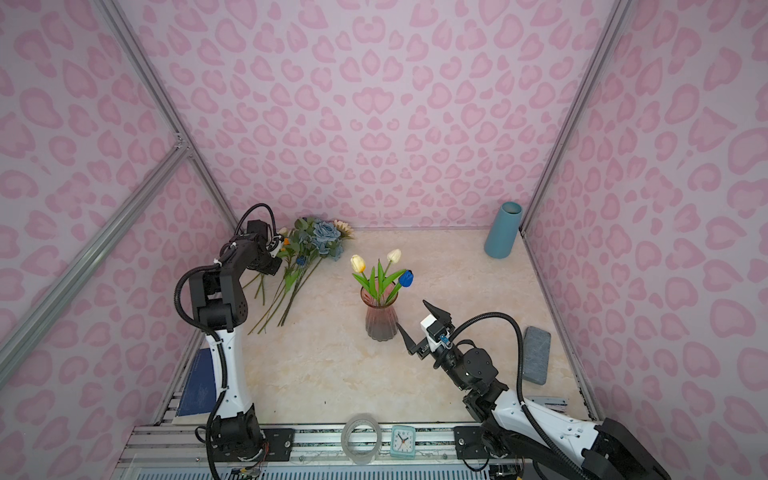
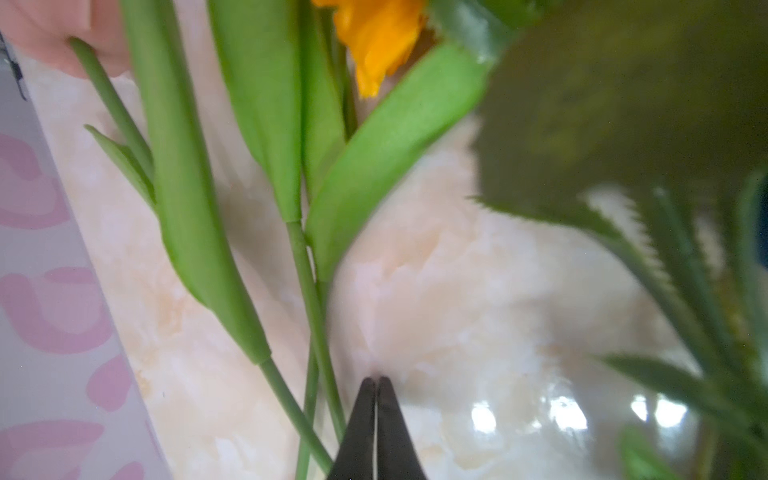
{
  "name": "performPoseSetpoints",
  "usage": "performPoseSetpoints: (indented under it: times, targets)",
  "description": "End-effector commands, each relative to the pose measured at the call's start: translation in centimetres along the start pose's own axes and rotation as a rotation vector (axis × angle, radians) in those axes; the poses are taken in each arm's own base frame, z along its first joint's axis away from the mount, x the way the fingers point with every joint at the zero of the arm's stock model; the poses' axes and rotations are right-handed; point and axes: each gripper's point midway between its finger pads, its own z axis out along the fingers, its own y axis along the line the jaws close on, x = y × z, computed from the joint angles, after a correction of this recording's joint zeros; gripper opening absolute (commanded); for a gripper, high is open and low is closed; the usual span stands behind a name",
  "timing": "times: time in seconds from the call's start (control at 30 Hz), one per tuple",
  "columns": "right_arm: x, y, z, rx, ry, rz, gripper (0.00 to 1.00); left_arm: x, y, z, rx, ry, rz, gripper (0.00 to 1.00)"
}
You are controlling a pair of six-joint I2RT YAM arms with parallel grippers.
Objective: Arrange the flowers into the vase
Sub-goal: 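Lower the left gripper onto a white tulip stem in the pile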
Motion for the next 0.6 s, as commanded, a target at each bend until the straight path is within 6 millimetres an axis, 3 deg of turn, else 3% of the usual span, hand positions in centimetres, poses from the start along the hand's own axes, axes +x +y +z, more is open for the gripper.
performPoseSetpoints:
  times: [0.0, 0.33, 0.4, 0.5, 0.57]
  targets:
    - [-0.5, -0.2, -0.1, 0.008, -0.024, 0.002, 0.86, 0.4, -0.4, -0.6, 0.026, 0.015, -0.012, 0.03]
    - [-0.5, -0.1, 0.0, 0.008, -0.024, 0.003, 0.86, -1.2, 0.6, -5.3, -0.033, -0.06, -0.06, 0.03]
    - [-0.5, -0.2, 0.0, 0.009, -0.024, 0.003, 0.86, -1.3, 0.8, -5.4, -0.018, -0.079, -0.053, 0.17]
    - [-0.6, -0.1, -0.1, 0.006, -0.029, 0.005, 0.86, -1.2, 1.0, -4.1, 0.011, -0.069, -0.026, 0.46]
    - [-0.7, -0.2, -0.1, 0.007, -0.03, 0.004, 0.86, -0.9, 0.9, -3.0, 0.016, -0.046, 0.001, 0.57]
